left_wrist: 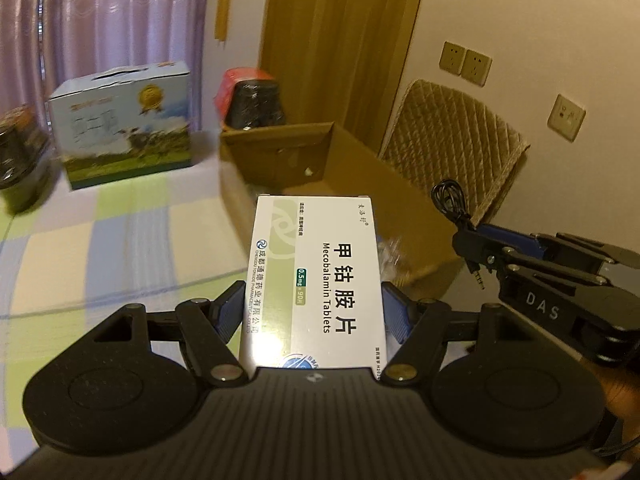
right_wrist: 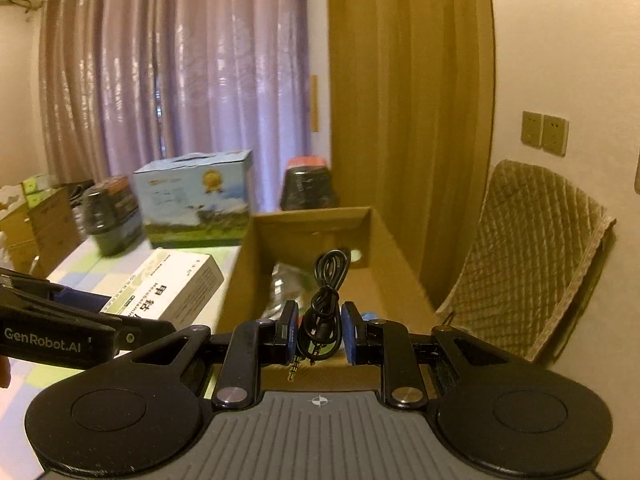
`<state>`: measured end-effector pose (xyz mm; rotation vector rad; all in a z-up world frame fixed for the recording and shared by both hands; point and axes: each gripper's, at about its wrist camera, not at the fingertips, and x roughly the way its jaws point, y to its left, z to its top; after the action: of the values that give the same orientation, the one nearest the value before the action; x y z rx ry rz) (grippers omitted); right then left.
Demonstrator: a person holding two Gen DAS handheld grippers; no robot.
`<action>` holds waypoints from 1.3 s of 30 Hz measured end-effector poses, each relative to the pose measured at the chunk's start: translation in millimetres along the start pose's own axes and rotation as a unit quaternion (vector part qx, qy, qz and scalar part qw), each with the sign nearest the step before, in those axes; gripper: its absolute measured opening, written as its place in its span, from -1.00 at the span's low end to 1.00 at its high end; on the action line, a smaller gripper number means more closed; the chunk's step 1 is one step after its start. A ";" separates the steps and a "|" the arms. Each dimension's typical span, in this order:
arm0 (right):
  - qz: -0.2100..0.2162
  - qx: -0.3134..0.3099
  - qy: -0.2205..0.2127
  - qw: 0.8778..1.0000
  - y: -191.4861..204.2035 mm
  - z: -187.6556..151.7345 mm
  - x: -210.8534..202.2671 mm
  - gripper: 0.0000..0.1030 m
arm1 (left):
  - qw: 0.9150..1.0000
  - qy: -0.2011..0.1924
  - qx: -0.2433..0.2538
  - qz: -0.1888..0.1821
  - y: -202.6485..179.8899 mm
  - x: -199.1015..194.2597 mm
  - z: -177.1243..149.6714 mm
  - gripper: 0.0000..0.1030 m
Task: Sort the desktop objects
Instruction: 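Lift and carry the tablet box and cable over the cardboard box, then lower both items into the cardboard box and open both tools, then withdraw both open tools away from the cardboard box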
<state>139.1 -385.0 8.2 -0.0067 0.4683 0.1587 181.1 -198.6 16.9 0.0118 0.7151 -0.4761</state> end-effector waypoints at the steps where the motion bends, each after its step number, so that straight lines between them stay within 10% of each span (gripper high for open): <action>1: -0.002 0.002 0.001 1.000 -6.1 2.9 5.1 -0.62 | 1.000 -0.001 0.000 -0.003 -2.5 8.1 6.7 0.29; 11: -0.012 0.016 0.015 1.000 -36.9 18.6 51.8 -0.62 | 0.999 -0.023 -0.030 -0.015 4.0 63.0 50.5 0.31; 20: 0.013 0.025 0.016 0.999 -32.9 25.3 70.2 -0.58 | 0.999 -0.014 -0.049 0.009 28.7 39.5 20.9 0.47; 24: 0.008 0.050 -0.006 0.999 -36.1 31.0 58.4 0.03 | 0.998 -0.014 -0.053 0.015 31.4 25.3 7.8 0.63; 29: 0.003 0.083 0.004 0.997 -39.2 19.7 27.2 0.30 | 0.997 -0.028 -0.070 0.030 28.0 -0.6 -8.7 0.98; 39: -0.004 0.101 0.052 0.994 -19.9 -14.7 -53.7 0.81 | 0.993 -0.008 -0.083 0.078 3.9 -56.6 -40.9 0.98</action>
<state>88.3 -413.3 18.6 0.1823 0.5867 0.1025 120.1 -164.6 21.1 -0.0922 0.7299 -0.2664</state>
